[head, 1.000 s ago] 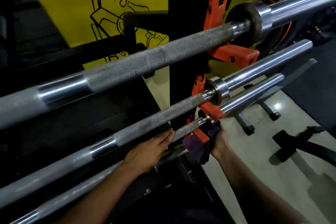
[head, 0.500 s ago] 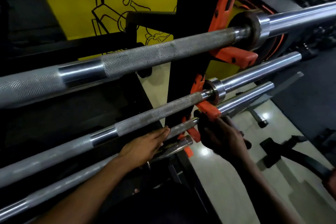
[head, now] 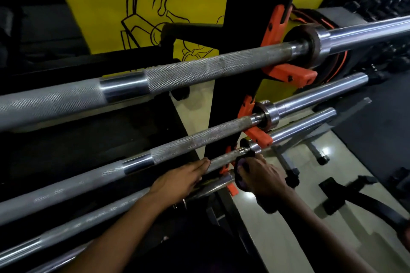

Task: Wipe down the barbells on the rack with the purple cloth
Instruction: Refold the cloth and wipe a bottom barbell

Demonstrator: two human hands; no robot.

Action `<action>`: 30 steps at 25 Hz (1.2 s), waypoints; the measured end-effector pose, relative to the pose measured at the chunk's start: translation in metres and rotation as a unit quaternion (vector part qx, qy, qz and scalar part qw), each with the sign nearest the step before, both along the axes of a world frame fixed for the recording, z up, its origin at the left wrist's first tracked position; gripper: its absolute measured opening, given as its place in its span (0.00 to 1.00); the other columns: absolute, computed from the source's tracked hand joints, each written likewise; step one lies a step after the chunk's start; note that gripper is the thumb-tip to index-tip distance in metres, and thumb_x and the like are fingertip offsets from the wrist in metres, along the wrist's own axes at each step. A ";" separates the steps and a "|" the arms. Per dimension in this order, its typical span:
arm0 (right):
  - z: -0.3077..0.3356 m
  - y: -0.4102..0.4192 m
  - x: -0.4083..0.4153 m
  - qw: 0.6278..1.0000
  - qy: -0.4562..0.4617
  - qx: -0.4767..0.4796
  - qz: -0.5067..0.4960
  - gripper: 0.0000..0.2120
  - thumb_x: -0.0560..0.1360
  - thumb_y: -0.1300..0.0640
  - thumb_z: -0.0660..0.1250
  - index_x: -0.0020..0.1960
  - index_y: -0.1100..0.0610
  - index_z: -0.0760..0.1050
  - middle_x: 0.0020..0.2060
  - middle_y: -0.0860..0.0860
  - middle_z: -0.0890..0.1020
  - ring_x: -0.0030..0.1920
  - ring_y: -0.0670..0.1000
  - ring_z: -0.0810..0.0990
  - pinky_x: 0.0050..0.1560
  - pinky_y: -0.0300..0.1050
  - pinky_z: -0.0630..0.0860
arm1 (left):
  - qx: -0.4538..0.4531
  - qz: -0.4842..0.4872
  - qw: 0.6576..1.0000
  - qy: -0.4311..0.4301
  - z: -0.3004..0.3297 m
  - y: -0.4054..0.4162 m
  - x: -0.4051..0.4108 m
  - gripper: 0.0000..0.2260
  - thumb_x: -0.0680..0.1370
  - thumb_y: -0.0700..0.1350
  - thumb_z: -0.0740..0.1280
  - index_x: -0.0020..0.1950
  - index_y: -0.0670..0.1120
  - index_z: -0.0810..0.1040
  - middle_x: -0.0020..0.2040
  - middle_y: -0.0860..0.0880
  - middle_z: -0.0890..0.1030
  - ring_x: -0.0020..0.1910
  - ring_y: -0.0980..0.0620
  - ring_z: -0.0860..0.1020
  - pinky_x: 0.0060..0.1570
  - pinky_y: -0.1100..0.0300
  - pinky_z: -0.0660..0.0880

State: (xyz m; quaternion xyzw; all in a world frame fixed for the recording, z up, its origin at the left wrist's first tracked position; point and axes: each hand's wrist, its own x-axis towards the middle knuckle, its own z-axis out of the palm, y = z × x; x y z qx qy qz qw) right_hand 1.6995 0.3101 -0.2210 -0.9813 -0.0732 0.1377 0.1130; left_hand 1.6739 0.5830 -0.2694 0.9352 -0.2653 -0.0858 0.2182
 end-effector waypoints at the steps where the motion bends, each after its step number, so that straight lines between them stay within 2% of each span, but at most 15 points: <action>1: -0.004 -0.004 0.003 0.999 0.027 0.037 -0.021 0.13 0.80 0.40 0.56 0.48 0.45 0.75 0.45 0.44 0.77 0.39 0.43 0.78 0.40 0.43 0.79 | -0.002 0.001 1.000 -0.001 -0.003 0.000 0.000 0.28 0.85 0.50 0.55 0.81 0.60 0.45 0.81 0.62 0.47 0.77 0.54 0.63 0.67 0.56 0.72; 3: -0.006 -0.014 0.011 0.981 0.084 0.151 -0.086 0.11 0.79 0.42 0.60 0.47 0.47 0.77 0.45 0.48 0.81 0.41 0.47 0.82 0.46 0.50 0.82 | 0.000 -0.001 1.000 0.001 -0.006 -0.001 0.001 0.27 0.85 0.51 0.54 0.81 0.60 0.44 0.81 0.62 0.47 0.76 0.53 0.64 0.67 0.54 0.73; 5: -0.009 -0.016 0.014 0.927 0.159 0.287 -0.181 0.10 0.82 0.49 0.63 0.49 0.52 0.80 0.44 0.55 0.84 0.44 0.53 0.84 0.52 0.54 0.82 | 0.000 0.002 1.000 0.006 -0.005 -0.001 0.001 0.28 0.85 0.52 0.54 0.80 0.62 0.43 0.80 0.64 0.46 0.76 0.53 0.64 0.66 0.52 0.74; 6: -0.012 -0.014 0.011 0.894 0.184 0.340 -0.226 0.11 0.82 0.51 0.63 0.50 0.55 0.81 0.44 0.57 0.85 0.44 0.55 0.83 0.54 0.53 0.82 | -0.003 0.006 1.000 0.010 -0.005 -0.001 0.001 0.28 0.85 0.52 0.54 0.80 0.63 0.42 0.80 0.64 0.46 0.76 0.53 0.65 0.65 0.52 0.75; 7: -0.015 -0.012 0.006 0.876 0.177 0.370 -0.256 0.11 0.83 0.52 0.63 0.50 0.56 0.81 0.43 0.57 0.84 0.43 0.55 0.82 0.52 0.47 0.82 | -0.001 0.006 1.000 0.014 -0.005 -0.001 0.001 0.28 0.85 0.52 0.54 0.80 0.63 0.41 0.79 0.65 0.45 0.76 0.53 0.65 0.65 0.53 0.75; 8: -0.016 -0.010 0.001 0.872 0.149 0.381 -0.269 0.11 0.83 0.53 0.63 0.49 0.57 0.81 0.42 0.55 0.83 0.43 0.53 0.80 0.46 0.39 0.80 | 0.003 0.004 1.000 0.015 -0.004 -0.001 0.001 0.29 0.85 0.52 0.55 0.79 0.64 0.41 0.79 0.66 0.45 0.76 0.54 0.65 0.64 0.53 0.76; 9: -0.015 -0.010 -0.004 0.886 0.105 0.365 -0.267 0.10 0.83 0.53 0.63 0.48 0.56 0.81 0.41 0.52 0.83 0.43 0.51 0.80 0.41 0.35 0.77 | 0.004 0.002 1.000 0.018 -0.003 -0.002 0.001 0.29 0.85 0.53 0.55 0.79 0.65 0.40 0.78 0.67 0.44 0.75 0.54 0.66 0.63 0.53 0.76; 10: -0.014 -0.013 -0.009 0.909 0.042 0.331 -0.250 0.09 0.82 0.52 0.64 0.49 0.54 0.81 0.41 0.49 0.82 0.43 0.50 0.80 0.39 0.36 0.76 | 0.006 0.001 1.000 0.023 -0.002 -0.002 0.001 0.30 0.84 0.53 0.55 0.78 0.66 0.39 0.78 0.68 0.44 0.75 0.54 0.66 0.62 0.53 0.77; 11: -0.011 -0.018 -0.012 0.932 -0.027 0.283 -0.223 0.09 0.82 0.50 0.64 0.50 0.52 0.80 0.42 0.47 0.82 0.42 0.47 0.80 0.40 0.38 0.76 | 0.007 0.003 1.000 0.028 -0.001 -0.002 0.000 0.30 0.84 0.53 0.55 0.78 0.67 0.39 0.78 0.68 0.44 0.75 0.54 0.66 0.62 0.53 0.77; 13: -0.003 -0.020 -0.015 0.946 -0.108 0.241 -0.188 0.08 0.82 0.48 0.63 0.51 0.51 0.79 0.43 0.46 0.81 0.42 0.44 0.79 0.41 0.39 0.72 | -0.002 0.015 0.999 0.029 0.004 -0.002 -0.001 0.29 0.84 0.53 0.56 0.79 0.66 0.42 0.79 0.67 0.48 0.75 0.54 0.66 0.64 0.54 0.75; 17: -0.009 -0.008 -0.009 0.965 -0.078 0.197 -0.154 0.15 0.82 0.45 0.61 0.62 0.53 0.77 0.50 0.54 0.83 0.51 0.55 0.81 0.50 0.50 0.76 | -0.010 0.033 0.999 0.018 0.017 -0.007 -0.007 0.27 0.85 0.50 0.57 0.81 0.60 0.50 0.80 0.64 0.52 0.76 0.57 0.63 0.66 0.63 0.68; 21: 0.004 -0.033 0.004 0.984 0.011 0.152 -0.087 0.15 0.82 0.43 0.61 0.60 0.51 0.77 0.49 0.51 0.82 0.47 0.51 0.80 0.49 0.49 0.77 | -0.003 0.047 0.999 -0.005 0.016 -0.009 -0.016 0.27 0.83 0.44 0.62 0.81 0.52 0.57 0.80 0.56 0.59 0.76 0.53 0.65 0.67 0.66 0.63; 25: 0.005 -0.013 -0.001 0.989 -0.125 0.069 -0.047 0.16 0.82 0.43 0.60 0.66 0.49 0.74 0.53 0.51 0.83 0.53 0.53 0.82 0.49 0.48 0.78 | 0.021 0.045 0.999 0.005 0.005 -0.008 -0.012 0.28 0.83 0.45 0.62 0.81 0.51 0.55 0.81 0.54 0.58 0.77 0.53 0.63 0.70 0.67 0.58; 28: 0.006 0.001 -0.008 0.991 -0.102 0.079 -0.039 0.13 0.82 0.44 0.60 0.62 0.49 0.75 0.53 0.50 0.82 0.52 0.52 0.82 0.45 0.44 0.73 | 0.017 0.018 0.999 0.023 0.010 0.000 -0.017 0.27 0.84 0.47 0.58 0.82 0.50 0.54 0.81 0.52 0.56 0.78 0.52 0.60 0.75 0.60 0.60; 30: 0.015 -0.008 -0.012 0.989 -0.097 0.101 -0.041 0.14 0.81 0.45 0.63 0.64 0.49 0.75 0.55 0.49 0.80 0.51 0.51 0.81 0.45 0.42 0.72 | -0.001 -0.007 1.000 0.020 0.017 0.015 -0.026 0.25 0.84 0.49 0.55 0.81 0.47 0.58 0.81 0.50 0.57 0.79 0.53 0.59 0.77 0.55 0.60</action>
